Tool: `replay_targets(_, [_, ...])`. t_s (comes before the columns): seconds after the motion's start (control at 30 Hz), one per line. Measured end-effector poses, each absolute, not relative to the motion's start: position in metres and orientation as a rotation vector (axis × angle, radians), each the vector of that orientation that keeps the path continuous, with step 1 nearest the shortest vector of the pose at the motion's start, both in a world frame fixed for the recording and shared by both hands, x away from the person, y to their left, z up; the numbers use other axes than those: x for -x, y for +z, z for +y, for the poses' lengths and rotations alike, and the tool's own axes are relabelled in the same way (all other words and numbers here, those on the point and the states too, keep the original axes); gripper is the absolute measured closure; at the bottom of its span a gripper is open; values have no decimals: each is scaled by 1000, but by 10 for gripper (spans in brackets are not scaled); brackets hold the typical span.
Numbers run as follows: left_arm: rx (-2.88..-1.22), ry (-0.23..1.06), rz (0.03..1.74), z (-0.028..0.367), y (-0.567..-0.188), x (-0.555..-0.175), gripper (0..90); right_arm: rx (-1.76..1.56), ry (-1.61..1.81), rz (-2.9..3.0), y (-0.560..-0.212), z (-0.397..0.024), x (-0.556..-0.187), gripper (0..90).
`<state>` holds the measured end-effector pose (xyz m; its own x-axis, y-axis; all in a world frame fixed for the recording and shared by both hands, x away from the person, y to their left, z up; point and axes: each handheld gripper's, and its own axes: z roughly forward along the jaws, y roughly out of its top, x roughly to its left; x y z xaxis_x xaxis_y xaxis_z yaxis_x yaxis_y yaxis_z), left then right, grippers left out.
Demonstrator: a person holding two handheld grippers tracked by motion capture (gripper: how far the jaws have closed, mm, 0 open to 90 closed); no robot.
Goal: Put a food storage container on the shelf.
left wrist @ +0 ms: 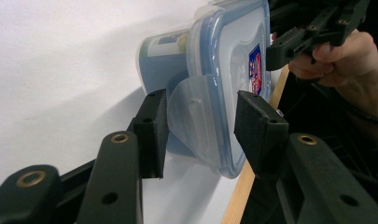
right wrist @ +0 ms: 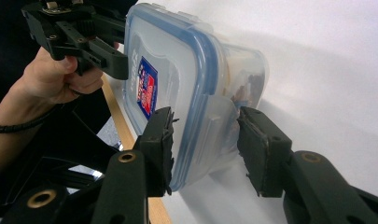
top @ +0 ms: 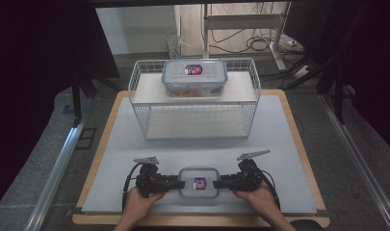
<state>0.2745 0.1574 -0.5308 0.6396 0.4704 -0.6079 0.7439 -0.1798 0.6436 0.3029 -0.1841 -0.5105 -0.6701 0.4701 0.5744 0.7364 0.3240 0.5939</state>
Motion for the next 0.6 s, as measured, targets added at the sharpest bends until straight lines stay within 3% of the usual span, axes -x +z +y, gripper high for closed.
replay_targets(0.6, [-1781, -312, 961, 156, -514, -282, 565, 1103, -1374, -2246, -496, -191, -307, 577])
